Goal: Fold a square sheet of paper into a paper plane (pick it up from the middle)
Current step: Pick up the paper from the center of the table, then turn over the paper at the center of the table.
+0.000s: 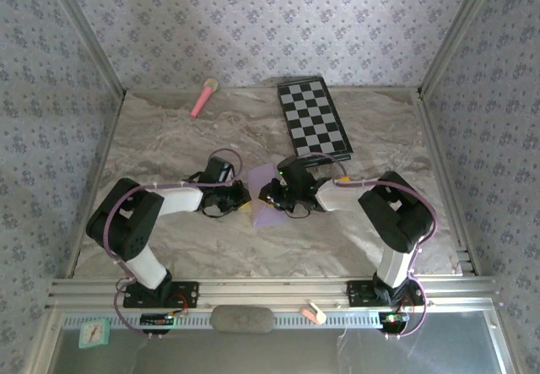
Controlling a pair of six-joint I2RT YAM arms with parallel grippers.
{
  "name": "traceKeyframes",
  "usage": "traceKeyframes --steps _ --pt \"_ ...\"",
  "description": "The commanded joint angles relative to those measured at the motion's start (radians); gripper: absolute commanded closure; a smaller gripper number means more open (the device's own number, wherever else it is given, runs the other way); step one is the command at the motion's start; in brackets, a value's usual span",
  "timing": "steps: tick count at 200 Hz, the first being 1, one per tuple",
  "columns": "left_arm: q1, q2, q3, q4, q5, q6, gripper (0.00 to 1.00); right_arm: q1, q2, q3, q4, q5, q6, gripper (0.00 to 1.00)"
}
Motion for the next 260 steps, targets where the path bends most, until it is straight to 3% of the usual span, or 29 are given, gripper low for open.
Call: traceKeyframes --steps 1,33,59,94,111,134,164,190,220,260 --pt "0.008 -0.009 -0.002 -0.047 0.019 0.013 0.89 0.007 0.015 -0.002 0.021 -0.005 -0.029 0.81" --pt "0.056 -0.102 0.007 -0.096 0.022 0.032 0.86 0.007 0.004 0.005 -0.001 0.029 -0.086 0.91" --pt "0.125 -0.235 -0.019 -0.104 0.054 0.049 0.78 0.002 -0.040 0.029 -0.026 0.060 -0.181 0.95" --pt "0.217 -0.439 -0.056 -0.093 0.125 0.053 0.59 -0.031 -0.134 0.050 0.017 0.025 -0.277 0.97" --pt "0.243 -0.506 -0.051 -0.089 0.173 0.047 0.42 -0.059 -0.175 0.052 0.081 -0.043 -0.296 0.97" --pt "0.248 -0.547 -0.042 -0.052 0.231 0.017 0.25 -0.099 -0.219 0.070 0.148 -0.141 -0.292 0.97" --pt "0.247 -0.539 -0.044 0.075 0.323 -0.059 0.14 -0.136 -0.257 0.098 0.229 -0.242 -0.245 0.97" --pt "0.229 -0.528 -0.042 0.200 0.376 -0.109 0.08 -0.150 -0.260 0.113 0.305 -0.303 -0.166 0.96" --pt "0.179 -0.506 0.001 0.214 0.380 -0.091 0.06 -0.153 -0.236 0.127 0.391 -0.358 -0.077 0.96" --pt "0.150 -0.468 0.040 0.237 0.398 -0.088 0.15 -0.152 -0.223 0.126 0.434 -0.387 -0.028 0.95"
